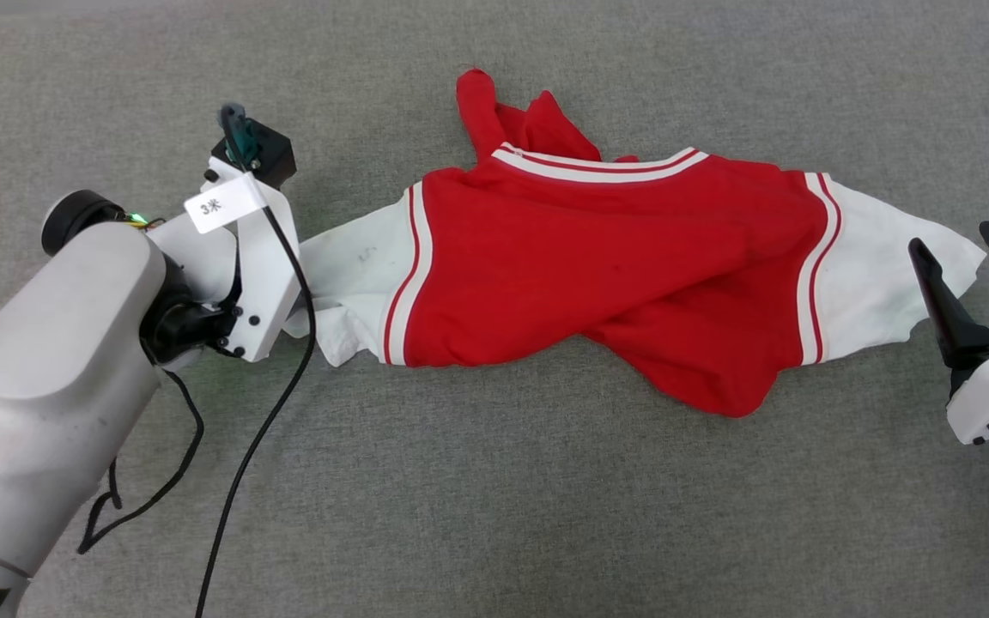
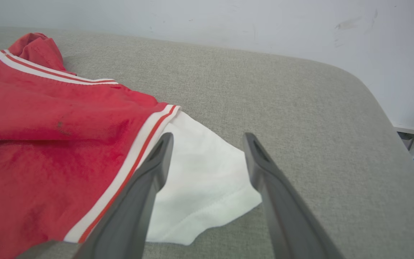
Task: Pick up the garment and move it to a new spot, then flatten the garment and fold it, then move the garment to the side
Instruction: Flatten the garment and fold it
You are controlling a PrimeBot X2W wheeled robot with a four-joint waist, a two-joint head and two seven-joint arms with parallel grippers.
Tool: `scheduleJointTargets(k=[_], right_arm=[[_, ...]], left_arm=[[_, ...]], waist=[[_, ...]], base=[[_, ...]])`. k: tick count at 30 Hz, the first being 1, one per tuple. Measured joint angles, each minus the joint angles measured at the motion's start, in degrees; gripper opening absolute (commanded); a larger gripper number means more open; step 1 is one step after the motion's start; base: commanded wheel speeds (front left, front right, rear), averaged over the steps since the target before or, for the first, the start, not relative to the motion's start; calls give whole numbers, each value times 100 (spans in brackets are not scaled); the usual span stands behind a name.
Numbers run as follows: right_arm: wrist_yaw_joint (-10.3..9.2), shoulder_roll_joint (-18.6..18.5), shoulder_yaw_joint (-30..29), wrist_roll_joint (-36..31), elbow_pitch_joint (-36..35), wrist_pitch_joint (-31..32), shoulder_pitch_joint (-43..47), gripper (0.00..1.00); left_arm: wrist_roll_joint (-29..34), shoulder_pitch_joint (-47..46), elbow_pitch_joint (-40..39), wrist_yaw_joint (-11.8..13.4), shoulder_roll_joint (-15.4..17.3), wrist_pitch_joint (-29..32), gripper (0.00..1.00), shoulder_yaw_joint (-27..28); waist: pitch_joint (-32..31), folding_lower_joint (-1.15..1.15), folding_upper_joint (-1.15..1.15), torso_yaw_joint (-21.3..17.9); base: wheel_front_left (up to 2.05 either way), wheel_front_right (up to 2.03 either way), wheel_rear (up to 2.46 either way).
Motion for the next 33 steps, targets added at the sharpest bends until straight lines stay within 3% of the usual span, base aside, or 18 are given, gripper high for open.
scheduleJointTargets(k=[3,4,5,12,22,27,33], right_arm=[[0,49,-64,-62,-93,41,26,100],[0,63,-87,-77,-119,63,45,100],[0,70,-110,-86,-133,83,63,100],[0,35,-278,-116,-286,214,119,100],[0,-744,-207,-34,-549,881,-180,100],[-1,-1354,188,318,-508,1601,-469,100],[0,-1922,849,1190,-149,3000,-862,100]], left_arm=[[-155,-84,67,0,82,33,100,-232],[-200,-113,74,0,112,26,27,-302],[-243,-124,78,0,134,-11,0,-353],[-326,-208,105,-9,200,-923,0,-506],[-223,-464,21,-8,464,-2024,0,-309],[-171,-455,-181,9,520,-2224,0,-292],[-79,-435,-445,63,488,-2369,0,-321]], waist=[[58,0,0,-51],[65,0,0,-59],[65,0,0,-60],[-74,0,0,14],[-319,0,0,249],[-290,0,0,387],[-151,0,0,564]], base=[[0,0,0],[0,0,0],[0,0,0],[0,0,0],[0,0,0],[0,0,0],[0,0,0]])
